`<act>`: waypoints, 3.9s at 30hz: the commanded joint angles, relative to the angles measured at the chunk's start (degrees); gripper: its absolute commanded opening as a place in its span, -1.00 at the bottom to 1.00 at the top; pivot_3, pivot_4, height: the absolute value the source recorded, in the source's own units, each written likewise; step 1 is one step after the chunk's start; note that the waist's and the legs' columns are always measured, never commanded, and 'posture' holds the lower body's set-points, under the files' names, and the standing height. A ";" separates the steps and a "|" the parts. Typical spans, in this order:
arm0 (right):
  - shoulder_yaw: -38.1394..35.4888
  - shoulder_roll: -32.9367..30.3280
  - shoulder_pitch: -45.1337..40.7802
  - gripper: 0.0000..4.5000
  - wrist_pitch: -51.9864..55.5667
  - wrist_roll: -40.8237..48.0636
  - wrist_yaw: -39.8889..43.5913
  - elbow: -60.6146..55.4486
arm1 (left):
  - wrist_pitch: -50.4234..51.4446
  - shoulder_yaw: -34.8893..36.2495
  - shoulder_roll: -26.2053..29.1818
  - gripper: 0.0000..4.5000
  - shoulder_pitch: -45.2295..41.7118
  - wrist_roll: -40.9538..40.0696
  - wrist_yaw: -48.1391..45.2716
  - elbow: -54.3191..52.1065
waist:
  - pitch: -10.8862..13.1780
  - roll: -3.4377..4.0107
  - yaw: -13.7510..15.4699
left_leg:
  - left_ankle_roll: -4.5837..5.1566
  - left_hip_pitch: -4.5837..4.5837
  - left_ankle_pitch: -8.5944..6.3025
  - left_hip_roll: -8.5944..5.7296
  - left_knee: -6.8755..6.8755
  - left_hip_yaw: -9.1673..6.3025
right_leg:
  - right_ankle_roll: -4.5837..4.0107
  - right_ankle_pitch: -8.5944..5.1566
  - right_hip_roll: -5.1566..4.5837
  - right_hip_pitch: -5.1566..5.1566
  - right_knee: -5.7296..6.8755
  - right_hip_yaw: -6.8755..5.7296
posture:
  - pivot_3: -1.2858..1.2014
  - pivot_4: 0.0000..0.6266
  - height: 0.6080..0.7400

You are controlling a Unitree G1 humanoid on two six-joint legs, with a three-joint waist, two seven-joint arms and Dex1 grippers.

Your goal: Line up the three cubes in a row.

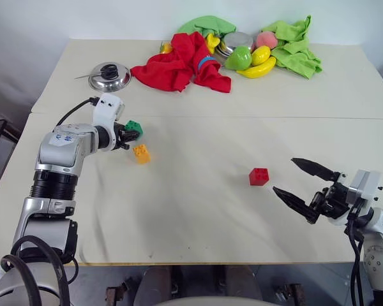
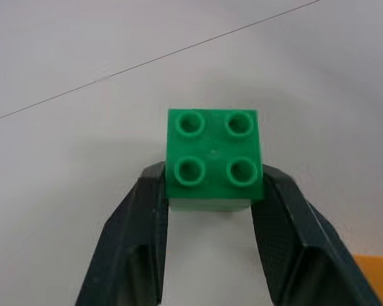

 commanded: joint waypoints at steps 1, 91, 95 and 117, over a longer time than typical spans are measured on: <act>-1.00 -0.12 -0.35 1.00 -1.95 0.20 1.54 1.03 | -15.44 2.32 2.77 -0.34 -1.38 0.95 -7.45 2.29 | 0.00 0.00 -0.03 | 0.00 0.00 0.00 0.00 0.00 0.00 | 0.00 0.00 0.00 0.00 0.00 0.01 | 0.03 -0.52 1.00; 2.81 -1.18 -4.03 1.00 -8.49 0.92 14.84 4.58 | -51.89 19.33 -0.17 0.99 33.16 -7.20 -31.23 -1.32 | -0.11 -0.11 0.64 | 0.07 0.16 0.06 0.06 0.04 -0.09 | -0.06 -0.01 -0.32 0.06 0.31 -0.03 | 0.03 -0.52 1.00; 2.41 -1.44 -4.04 1.00 -8.72 0.80 14.52 4.85 | -54.93 13.69 -0.35 0.99 23.90 -2.57 -32.63 9.00 | -0.11 -0.11 0.38 | 0.10 0.17 0.07 0.04 0.04 0.01 | -0.05 -0.01 -0.28 0.05 0.31 -0.01 | 0.03 -0.52 1.00; -1.28 -1.56 4.39 1.00 -9.99 -0.22 9.68 0.59 | -60.97 5.94 -3.66 -0.34 8.27 -2.06 -50.22 20.94 | -0.10 -0.15 0.00 | 0.12 0.08 0.09 0.04 0.07 0.01 | -0.02 0.01 -0.25 0.01 0.26 -0.01 | 0.03 -0.52 1.00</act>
